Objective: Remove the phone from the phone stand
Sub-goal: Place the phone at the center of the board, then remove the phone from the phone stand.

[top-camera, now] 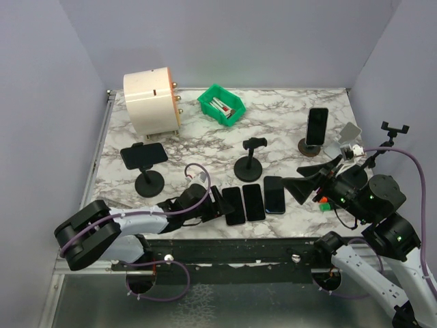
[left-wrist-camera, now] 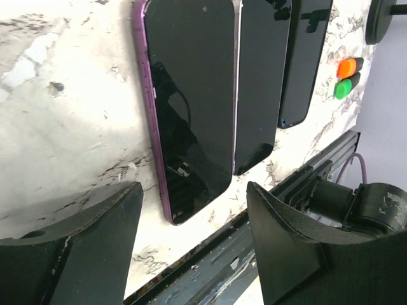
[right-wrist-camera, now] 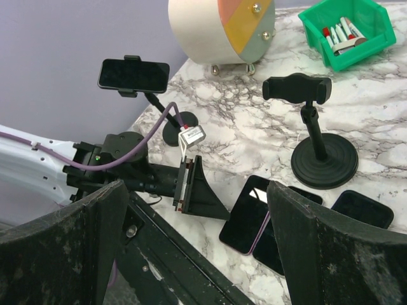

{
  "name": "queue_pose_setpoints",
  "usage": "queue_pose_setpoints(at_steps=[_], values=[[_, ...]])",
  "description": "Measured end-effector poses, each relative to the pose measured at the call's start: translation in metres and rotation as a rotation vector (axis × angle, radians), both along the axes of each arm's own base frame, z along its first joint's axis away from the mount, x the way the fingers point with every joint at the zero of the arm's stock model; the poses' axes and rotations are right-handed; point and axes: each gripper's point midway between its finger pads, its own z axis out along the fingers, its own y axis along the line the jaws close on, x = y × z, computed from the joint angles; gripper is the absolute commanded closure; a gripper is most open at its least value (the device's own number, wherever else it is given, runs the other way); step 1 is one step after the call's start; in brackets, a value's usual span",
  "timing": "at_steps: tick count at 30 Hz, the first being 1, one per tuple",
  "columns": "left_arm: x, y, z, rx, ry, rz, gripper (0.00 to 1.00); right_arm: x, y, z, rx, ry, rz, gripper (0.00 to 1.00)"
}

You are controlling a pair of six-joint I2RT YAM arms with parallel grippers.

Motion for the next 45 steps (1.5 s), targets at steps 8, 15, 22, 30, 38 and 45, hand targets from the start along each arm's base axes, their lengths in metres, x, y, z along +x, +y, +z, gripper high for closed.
queue_pose_setpoints(at_steps=[8, 15, 22, 30, 38, 45], values=[[-0.003, 0.015, 0.013, 0.037, -0.030, 0.011, 0.32, 0.000, 0.000, 0.000, 0.001, 0.002, -0.001, 0.05], [0.002, 0.010, 0.076, 0.020, -0.150, -0.032, 0.32, 0.020, -0.001, 0.010, -0.018, 0.016, -0.068, 0.06], [0.015, 0.007, 0.157, 0.025, -0.385, -0.095, 0.33, 0.064, -0.004, 0.027, -0.060, 0.036, -0.215, 0.06], [0.038, 0.027, 0.241, 0.108, -0.747, -0.090, 0.33, 0.129, -0.002, 0.036, -0.160, 0.052, -0.383, 0.03], [0.044, 0.046, 0.253, 0.188, -0.965, -0.096, 0.28, 0.211, -0.021, 0.025, -0.314, 0.079, -0.682, 0.00], [0.037, 0.055, 0.243, 0.188, -1.062, -0.113, 0.19, 0.266, -0.094, -0.035, -0.409, 0.228, -0.882, 0.01]])
